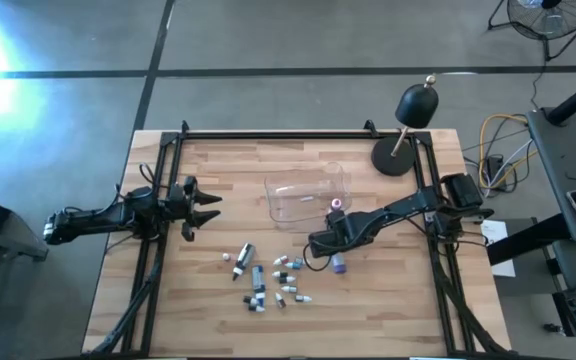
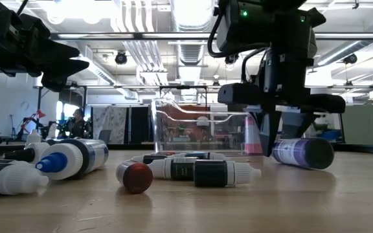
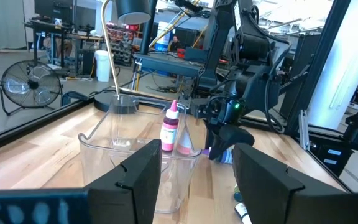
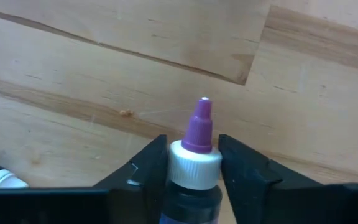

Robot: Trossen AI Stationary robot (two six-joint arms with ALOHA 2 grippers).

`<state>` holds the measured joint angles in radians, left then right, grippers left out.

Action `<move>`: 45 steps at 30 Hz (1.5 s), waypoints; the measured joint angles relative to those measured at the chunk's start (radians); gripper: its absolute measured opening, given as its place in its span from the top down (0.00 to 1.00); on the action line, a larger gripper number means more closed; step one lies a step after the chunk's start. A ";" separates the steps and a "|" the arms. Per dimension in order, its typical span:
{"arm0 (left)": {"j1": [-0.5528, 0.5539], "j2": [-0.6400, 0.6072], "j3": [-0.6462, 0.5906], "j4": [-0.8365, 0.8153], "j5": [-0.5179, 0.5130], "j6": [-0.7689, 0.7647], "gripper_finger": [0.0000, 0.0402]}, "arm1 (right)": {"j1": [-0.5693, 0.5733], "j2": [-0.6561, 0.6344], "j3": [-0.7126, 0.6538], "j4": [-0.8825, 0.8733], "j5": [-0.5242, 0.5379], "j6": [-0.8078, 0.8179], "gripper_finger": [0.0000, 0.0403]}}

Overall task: Pick & Place food coloring
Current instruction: Put the large violet food coloring bottle into the transparent bin

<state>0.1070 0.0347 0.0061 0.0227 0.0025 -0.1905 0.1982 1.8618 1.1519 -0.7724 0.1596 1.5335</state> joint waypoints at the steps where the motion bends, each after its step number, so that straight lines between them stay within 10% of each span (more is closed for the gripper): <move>1: 0.000 0.000 0.000 0.000 0.000 0.000 0.57 | 0.000 0.000 0.000 0.000 0.000 0.000 0.71; 10: 0.000 0.000 0.000 0.000 0.000 0.000 0.57 | 0.031 -0.021 0.036 -0.020 0.068 0.009 0.74; 23: 0.000 0.000 0.000 0.000 0.000 0.000 0.57 | 0.361 -0.047 0.132 -0.272 0.704 0.420 0.73; 45: 0.000 0.002 0.000 0.000 0.000 0.000 0.57 | 0.358 0.007 0.050 -0.345 0.838 0.473 0.69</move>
<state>0.1070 0.0368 0.0063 0.0231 0.0025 -0.1906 0.5558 1.8690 1.2015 -1.1172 0.9977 2.0062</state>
